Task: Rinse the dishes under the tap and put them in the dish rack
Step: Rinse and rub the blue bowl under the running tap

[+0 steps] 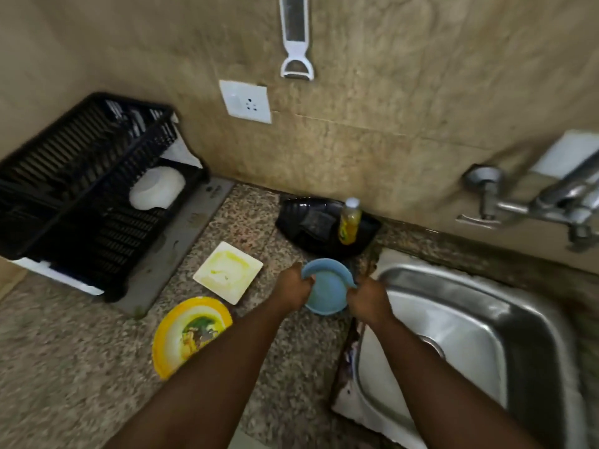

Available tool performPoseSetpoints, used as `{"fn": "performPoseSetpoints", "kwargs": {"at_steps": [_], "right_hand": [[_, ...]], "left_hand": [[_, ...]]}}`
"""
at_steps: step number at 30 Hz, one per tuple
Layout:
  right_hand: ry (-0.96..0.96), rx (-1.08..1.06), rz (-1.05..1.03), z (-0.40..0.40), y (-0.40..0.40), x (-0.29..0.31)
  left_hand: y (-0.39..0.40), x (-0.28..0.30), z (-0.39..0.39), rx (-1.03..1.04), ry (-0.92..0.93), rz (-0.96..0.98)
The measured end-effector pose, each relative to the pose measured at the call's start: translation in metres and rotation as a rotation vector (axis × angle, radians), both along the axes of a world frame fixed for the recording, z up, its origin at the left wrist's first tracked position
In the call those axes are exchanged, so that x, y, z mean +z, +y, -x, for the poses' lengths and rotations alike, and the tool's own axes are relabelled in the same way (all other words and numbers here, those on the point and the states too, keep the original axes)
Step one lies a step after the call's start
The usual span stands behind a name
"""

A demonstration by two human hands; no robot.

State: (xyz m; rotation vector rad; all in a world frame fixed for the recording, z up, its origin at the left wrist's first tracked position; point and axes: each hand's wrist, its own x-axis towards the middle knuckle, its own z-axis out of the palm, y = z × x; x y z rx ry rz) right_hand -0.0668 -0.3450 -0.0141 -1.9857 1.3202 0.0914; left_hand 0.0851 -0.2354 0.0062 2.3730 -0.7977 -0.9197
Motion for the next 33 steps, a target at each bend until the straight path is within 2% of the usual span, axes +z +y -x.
{"fn": "performPoseSetpoints", "kwargs": {"at_steps": [2,4,8,14,16,17,19,20,22,24,25,27,28,31,33], "right_hand": [[-0.116,-0.084,-0.175,0.010,-0.002,-0.007],[-0.200,-0.154,-0.242,0.025,-0.007,-0.005],[-0.311,-0.259,-0.377,0.076,-0.026,0.018],[-0.436,-0.326,-0.385,0.155,-0.074,0.064],[-0.396,-0.367,-0.216,0.176,-0.099,0.076],[-0.335,-0.405,-0.039,0.185,-0.112,0.083],[-0.233,-0.599,0.337,0.203,-0.135,0.099],[-0.264,-0.721,0.463,0.211,-0.146,0.109],[-0.336,-0.790,0.568,0.222,-0.168,0.124],[-0.305,-0.648,0.587,0.227,-0.190,0.126],[-0.304,-0.578,0.574,0.229,-0.197,0.125],[-0.378,-0.582,0.496,0.229,-0.204,0.119],[-0.486,-0.653,0.393,0.228,-0.202,0.119],[-0.973,-0.868,-0.083,0.222,-0.193,0.120],[-1.115,-0.927,-0.301,0.225,-0.188,0.125]], "left_hand": [[-0.006,-0.006,0.009,0.106,0.016,0.025],[-0.009,-0.010,0.020,0.197,0.055,0.084],[-0.026,-0.003,0.057,0.426,0.307,0.252],[-0.088,0.014,0.140,0.425,0.658,0.290],[-0.106,0.025,0.164,0.404,0.681,0.317],[-0.114,0.031,0.174,0.395,0.665,0.335],[-0.127,0.036,0.188,0.363,0.600,0.388],[-0.132,0.038,0.194,0.338,0.559,0.400],[-0.138,0.043,0.204,0.321,0.512,0.428],[-0.141,0.051,0.214,0.318,0.520,0.445],[-0.143,0.054,0.218,0.327,0.527,0.448],[-0.146,0.060,0.226,0.355,0.533,0.468],[-0.147,0.063,0.229,0.372,0.522,0.484],[-0.150,0.068,0.236,0.405,0.468,0.530],[-0.149,0.072,0.237,0.410,0.418,0.561]]}}
